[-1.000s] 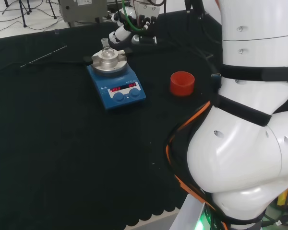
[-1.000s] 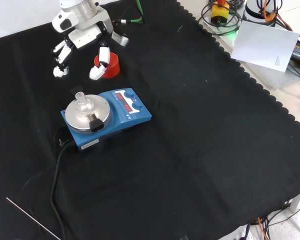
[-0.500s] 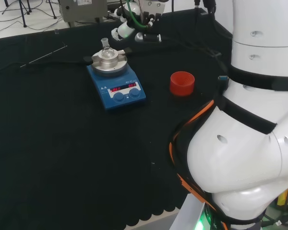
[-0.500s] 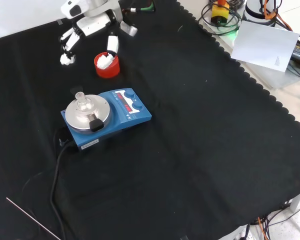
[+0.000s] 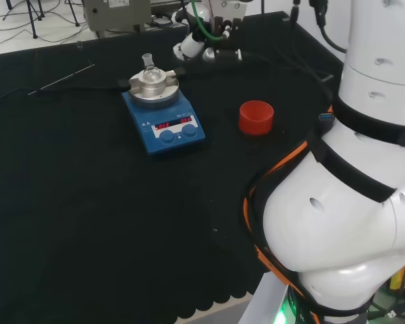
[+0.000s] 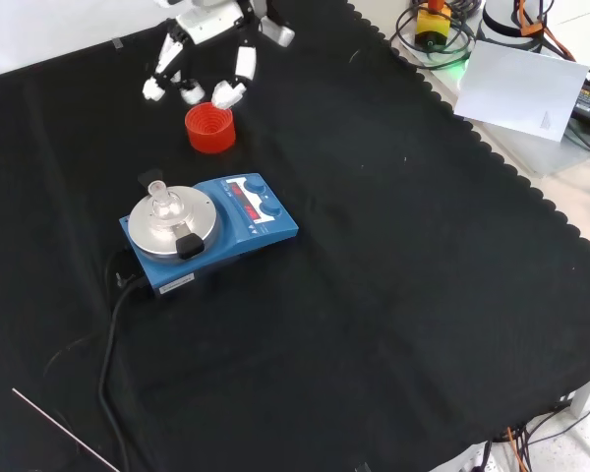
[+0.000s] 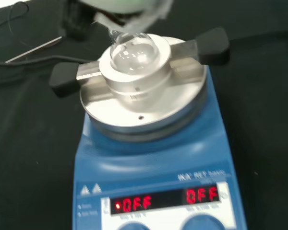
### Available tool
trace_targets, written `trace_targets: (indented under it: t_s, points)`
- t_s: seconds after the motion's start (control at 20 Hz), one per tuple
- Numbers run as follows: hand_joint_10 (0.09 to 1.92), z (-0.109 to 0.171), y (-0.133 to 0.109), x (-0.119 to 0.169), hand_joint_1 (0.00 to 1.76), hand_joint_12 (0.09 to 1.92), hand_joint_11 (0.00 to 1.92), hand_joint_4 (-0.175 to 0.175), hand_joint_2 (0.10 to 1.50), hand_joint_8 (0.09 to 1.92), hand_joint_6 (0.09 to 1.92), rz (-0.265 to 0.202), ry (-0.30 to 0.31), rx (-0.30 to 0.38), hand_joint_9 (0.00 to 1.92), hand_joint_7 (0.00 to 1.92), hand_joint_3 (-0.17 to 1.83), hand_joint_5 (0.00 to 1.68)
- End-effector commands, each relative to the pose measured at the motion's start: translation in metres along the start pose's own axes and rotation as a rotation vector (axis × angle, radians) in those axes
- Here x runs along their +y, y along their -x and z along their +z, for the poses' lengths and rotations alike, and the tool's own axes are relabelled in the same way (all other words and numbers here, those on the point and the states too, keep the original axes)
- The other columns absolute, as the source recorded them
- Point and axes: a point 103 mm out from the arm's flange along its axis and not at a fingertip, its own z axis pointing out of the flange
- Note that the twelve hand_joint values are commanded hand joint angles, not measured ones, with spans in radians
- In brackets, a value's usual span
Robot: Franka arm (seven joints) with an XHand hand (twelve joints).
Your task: Turn on the heater.
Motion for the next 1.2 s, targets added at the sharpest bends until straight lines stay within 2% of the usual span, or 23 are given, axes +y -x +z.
trace_targets:
  t_s: [0.05,0.15,0.3,0.45,0.65,0.75,1.2]
  points:
    - [0.73,-0.003,0.012,-0.039,1.14,0.88,1.52,-0.060,0.69,1.06,0.09,0.019,-0.013,-0.091,1.58,1.46,0.74,0.39]
    - [1.01,-0.001,0.011,-0.049,1.17,1.01,1.68,-0.062,0.70,1.34,0.09,0.018,-0.022,-0.104,1.70,1.55,0.75,0.41]
    - [1.41,0.006,0.009,-0.062,1.28,1.30,1.78,-0.061,0.73,1.70,0.09,0.014,-0.047,-0.131,1.82,1.67,0.82,0.48]
    - [1.61,0.017,0.004,-0.073,1.41,1.45,1.80,-0.058,0.70,1.87,0.09,0.007,-0.112,-0.155,1.88,1.74,0.95,0.44]
    - [1.68,0.031,-0.004,-0.084,1.46,1.51,1.80,-0.048,0.65,1.92,0.09,0.000,-0.209,-0.198,1.91,1.77,1.06,0.35]
    - [1.69,0.036,-0.008,-0.087,1.46,1.51,1.81,-0.043,0.64,1.92,0.09,0.001,-0.251,-0.234,1.91,1.77,1.07,0.32]
    - [1.69,0.053,-0.016,-0.089,1.47,1.52,1.81,-0.029,0.63,1.92,0.09,0.023,-0.421,-0.299,1.91,1.78,1.11,0.24]
